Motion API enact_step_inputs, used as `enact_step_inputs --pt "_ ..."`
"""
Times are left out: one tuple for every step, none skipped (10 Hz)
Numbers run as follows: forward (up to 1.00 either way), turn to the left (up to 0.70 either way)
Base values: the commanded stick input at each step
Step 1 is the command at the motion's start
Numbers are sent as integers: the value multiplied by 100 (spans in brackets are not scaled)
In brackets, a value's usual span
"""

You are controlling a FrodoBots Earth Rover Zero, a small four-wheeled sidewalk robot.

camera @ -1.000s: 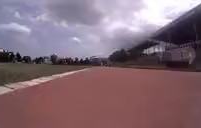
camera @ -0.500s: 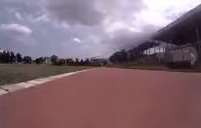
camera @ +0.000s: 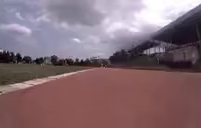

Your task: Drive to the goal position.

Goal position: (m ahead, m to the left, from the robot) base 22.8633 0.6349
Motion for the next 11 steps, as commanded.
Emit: enact_step_inputs --pt "45 0" --pt "45 0" --pt "45 0" --pt "45 0" --pt "45 0" --pt "45 0" --pt "45 0" --pt "45 0" --pt "45 0" --pt "45 0" --pt "45 0"
